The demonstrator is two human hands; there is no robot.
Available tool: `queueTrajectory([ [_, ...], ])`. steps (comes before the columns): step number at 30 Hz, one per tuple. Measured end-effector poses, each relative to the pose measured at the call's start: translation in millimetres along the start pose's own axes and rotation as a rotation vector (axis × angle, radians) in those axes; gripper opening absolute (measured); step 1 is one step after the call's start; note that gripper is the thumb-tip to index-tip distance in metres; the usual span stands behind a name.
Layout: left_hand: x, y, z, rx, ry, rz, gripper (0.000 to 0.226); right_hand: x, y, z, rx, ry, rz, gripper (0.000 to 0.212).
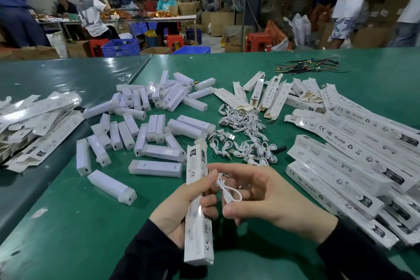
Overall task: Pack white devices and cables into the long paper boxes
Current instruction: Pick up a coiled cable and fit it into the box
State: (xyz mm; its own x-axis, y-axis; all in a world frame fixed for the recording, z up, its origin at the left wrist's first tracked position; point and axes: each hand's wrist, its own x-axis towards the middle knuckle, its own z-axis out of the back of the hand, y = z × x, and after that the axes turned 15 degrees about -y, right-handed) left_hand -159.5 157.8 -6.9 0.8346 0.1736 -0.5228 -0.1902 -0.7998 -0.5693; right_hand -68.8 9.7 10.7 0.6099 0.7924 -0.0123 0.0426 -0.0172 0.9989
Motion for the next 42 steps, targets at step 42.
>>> queueTrajectory([
  [42,-6.7,6.3,-11.8,0.269,-0.201,-0.067,0.017,0.7,-2.2,13.9,-0.585,-0.290,0.463,0.056],
])
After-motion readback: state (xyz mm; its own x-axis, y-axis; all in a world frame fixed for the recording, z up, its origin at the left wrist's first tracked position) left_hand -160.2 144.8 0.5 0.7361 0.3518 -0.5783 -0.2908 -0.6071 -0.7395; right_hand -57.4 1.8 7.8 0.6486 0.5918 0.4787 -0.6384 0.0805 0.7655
